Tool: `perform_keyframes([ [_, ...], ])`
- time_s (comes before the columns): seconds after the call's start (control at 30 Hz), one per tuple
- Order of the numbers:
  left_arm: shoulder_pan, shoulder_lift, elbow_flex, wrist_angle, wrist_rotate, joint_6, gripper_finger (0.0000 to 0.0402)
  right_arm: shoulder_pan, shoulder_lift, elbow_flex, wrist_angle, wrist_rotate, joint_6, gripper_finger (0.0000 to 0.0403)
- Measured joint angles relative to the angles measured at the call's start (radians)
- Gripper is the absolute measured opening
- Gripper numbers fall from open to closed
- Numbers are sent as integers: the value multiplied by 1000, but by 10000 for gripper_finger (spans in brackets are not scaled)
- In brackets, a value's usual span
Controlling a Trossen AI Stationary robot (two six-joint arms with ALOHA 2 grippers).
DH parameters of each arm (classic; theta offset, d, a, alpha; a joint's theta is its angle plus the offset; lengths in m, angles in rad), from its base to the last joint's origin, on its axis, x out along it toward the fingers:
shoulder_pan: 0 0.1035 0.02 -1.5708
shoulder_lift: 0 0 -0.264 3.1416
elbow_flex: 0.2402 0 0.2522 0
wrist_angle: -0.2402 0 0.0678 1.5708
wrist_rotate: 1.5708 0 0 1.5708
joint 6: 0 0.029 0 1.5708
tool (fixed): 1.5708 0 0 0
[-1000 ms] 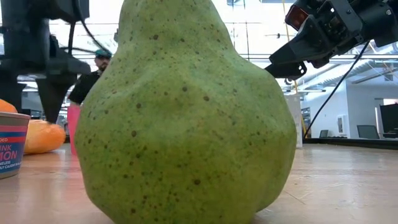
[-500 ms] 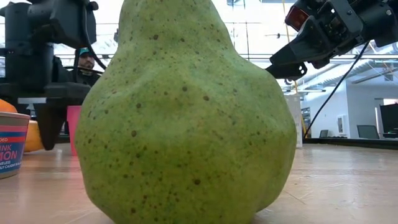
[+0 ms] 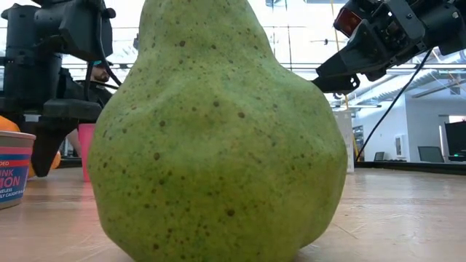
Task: Pick & Place Food Item
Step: Put the mango in the yellow bin
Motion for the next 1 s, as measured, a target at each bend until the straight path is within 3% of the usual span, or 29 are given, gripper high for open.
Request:
perform_keyframes([
  [0.3, 72, -159, 84, -161, -155, 74, 219, 0, 0, 0, 1, 1, 0, 283],
  [0.5, 174, -275, 217, -180, -451, 251, 219, 0, 0, 0, 13, 2, 0, 283],
  [0.57, 221, -291, 257, -142, -567, 335, 219, 0, 0, 0, 15, 2, 0, 283],
  [0.63, 277, -298, 283, -60, -621, 456, 219, 0, 0, 0, 15, 2, 0, 283],
  [0.7, 344, -298, 296, 63, -620, 612, 219, 0, 0, 0, 15, 2, 0, 283],
  [0.8, 458, -274, 296, 254, -526, 806, 219, 0, 0, 0, 15, 2, 0, 283],
  [0.9, 554, -214, 296, 401, -424, 921, 219, 0, 0, 0, 15, 2, 0, 283],
  [1.0, 626, -140, 296, 531, -386, 1000, 219, 0, 0, 0, 15, 3, 0, 283],
])
